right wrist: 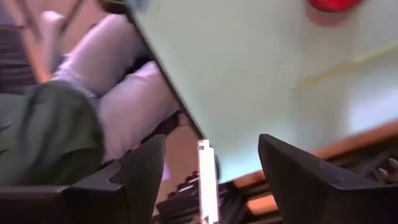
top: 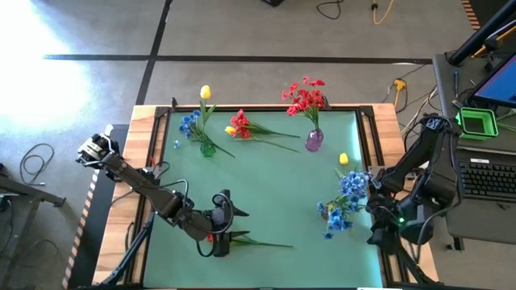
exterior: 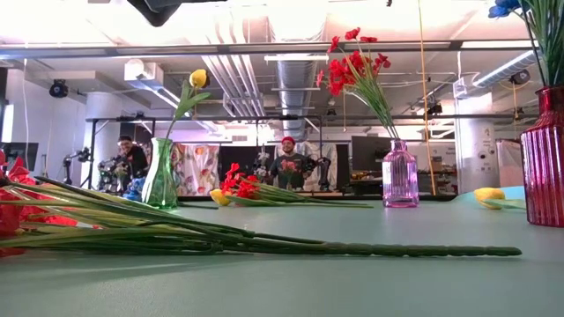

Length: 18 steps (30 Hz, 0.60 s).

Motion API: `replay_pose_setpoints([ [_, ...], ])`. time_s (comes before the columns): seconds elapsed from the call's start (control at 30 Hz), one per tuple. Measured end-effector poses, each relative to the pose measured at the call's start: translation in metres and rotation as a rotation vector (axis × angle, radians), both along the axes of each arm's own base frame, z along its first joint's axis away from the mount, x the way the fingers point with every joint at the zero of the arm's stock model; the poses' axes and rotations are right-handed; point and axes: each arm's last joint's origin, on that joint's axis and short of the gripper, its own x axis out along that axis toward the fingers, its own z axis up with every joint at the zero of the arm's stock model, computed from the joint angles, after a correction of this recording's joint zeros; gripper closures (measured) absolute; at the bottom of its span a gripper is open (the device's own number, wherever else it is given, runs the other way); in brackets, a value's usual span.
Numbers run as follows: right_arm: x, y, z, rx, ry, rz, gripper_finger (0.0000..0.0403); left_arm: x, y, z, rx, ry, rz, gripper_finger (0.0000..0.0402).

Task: Sort flowers into vase by color
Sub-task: Put the bottom red flower into the purple vase

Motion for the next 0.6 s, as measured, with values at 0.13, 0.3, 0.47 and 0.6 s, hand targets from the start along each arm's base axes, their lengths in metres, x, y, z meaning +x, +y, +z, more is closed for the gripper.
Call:
replay_pose_setpoints([
  [0.13,0.001,-0.003,0.01,0.025,-0.146,0.026,0.0143,0.0,0.0,0.0,-0.007,0.0,0.003,0.0171],
  [0.3,0.003,-0.006,0.026,0.044,-0.38,0.061,0.0136,0.0,0.0,0.0,-0.006,0.002,0.003,0.0171],
  [0.47,0.002,-0.008,0.039,0.072,-0.522,0.113,0.0133,0.0,0.0,0.0,-0.004,0.005,0.004,0.0171],
  [0.6,0.002,-0.009,0.046,0.085,-0.603,0.141,0.0133,0.0,0.0,0.0,-0.003,0.006,0.005,0.0171],
])
